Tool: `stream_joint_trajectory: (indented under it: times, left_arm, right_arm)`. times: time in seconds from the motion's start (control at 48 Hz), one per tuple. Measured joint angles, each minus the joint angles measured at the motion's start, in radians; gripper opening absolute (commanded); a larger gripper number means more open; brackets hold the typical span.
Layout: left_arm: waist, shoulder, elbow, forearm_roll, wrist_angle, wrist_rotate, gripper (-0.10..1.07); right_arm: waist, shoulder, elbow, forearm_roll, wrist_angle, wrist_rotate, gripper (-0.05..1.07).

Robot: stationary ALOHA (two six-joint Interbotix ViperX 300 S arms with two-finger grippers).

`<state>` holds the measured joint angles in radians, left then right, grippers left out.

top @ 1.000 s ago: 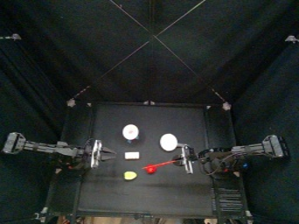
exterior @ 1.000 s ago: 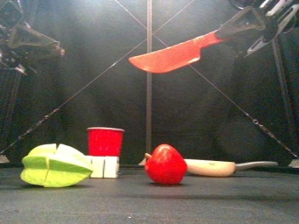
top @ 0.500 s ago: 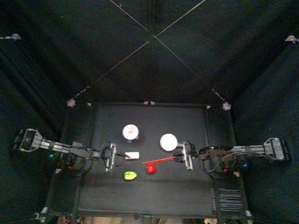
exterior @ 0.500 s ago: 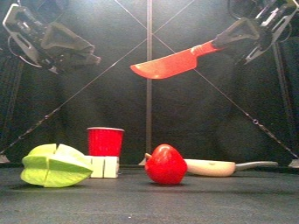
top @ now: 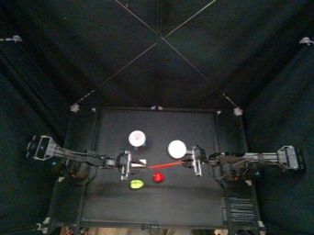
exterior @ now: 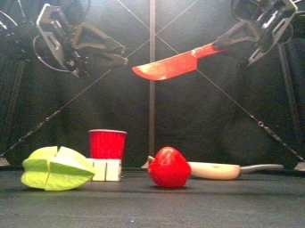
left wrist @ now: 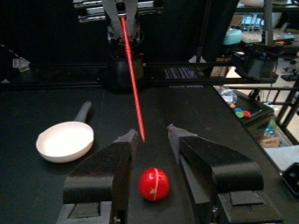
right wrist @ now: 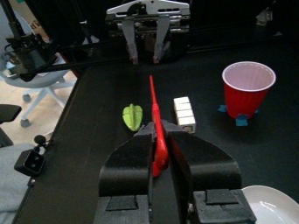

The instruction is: Grab knife with both hands

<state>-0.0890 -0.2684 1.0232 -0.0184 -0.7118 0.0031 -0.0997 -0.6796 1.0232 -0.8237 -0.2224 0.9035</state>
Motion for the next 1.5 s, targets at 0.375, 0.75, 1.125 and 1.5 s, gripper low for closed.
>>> stream_joint_trajectory:
  times: [0.375,0.75,1.125,1.5]
  left_arm:
    - [0.005,0.100,-0.078,-0.081,-0.035,0.000,0.75]
    - [0.018,0.123,-0.092,-0.164,-0.031,0.005,0.74]
    - [0.029,0.149,-0.092,-0.126,-0.031,0.003,0.74]
    - [0.034,0.150,-0.098,-0.126,-0.037,0.005,0.74]
  right_arm:
    - [-0.021,0.000,-0.009,0.005,0.000,0.000,0.50]
    - [-0.031,0.000,-0.014,0.005,-0.002,0.000,0.50]
    - [-0.034,-0.002,-0.020,0.006,-0.002,0.000,0.50]
    - [-0.034,0.000,-0.020,0.006,-0.002,0.000,0.50]
